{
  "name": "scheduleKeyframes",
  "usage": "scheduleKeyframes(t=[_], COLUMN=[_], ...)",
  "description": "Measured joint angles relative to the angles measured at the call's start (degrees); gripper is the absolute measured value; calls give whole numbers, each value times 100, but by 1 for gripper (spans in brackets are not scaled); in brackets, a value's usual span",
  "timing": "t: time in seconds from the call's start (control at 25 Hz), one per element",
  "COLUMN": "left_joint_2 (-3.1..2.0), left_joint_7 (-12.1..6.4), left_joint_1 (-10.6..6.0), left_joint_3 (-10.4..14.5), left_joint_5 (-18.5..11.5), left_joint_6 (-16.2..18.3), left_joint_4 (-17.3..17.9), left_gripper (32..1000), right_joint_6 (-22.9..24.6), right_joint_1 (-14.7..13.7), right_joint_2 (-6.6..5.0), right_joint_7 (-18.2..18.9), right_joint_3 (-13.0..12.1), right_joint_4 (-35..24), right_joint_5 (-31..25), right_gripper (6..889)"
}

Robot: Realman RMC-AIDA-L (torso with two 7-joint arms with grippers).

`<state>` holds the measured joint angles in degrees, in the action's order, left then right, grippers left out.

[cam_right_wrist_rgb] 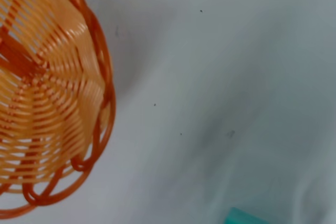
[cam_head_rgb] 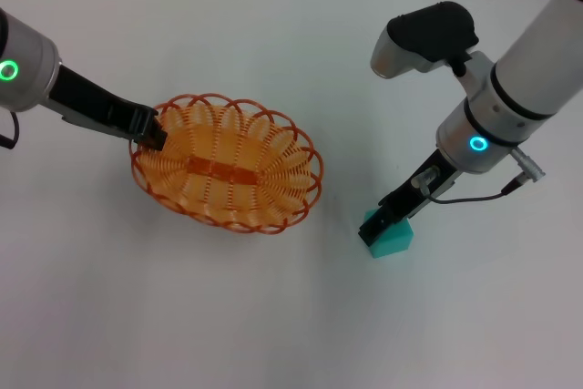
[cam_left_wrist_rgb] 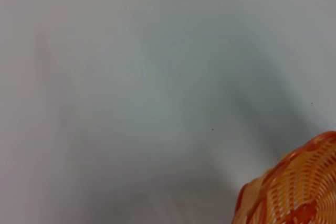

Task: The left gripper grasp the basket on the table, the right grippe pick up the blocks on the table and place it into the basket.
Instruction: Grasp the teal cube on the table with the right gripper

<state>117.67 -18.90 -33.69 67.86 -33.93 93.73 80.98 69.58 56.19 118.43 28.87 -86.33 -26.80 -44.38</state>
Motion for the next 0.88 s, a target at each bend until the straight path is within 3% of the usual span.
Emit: scheduleKeyframes(t=[0.88], left_joint_2=[3], left_joint_7=[-26], left_joint_1=[-21], left_joint_3=[8], left_joint_5=[-70], left_joint_6=[-73], left_joint_4=[-56], left_gripper=[78], right_joint_6=[27], right_joint_1=[-18], right_joint_2=[-14], right_joint_7=[102], right_joint_3=[11], right_joint_4=[63], right_joint_5=[-10], right_gripper=[804])
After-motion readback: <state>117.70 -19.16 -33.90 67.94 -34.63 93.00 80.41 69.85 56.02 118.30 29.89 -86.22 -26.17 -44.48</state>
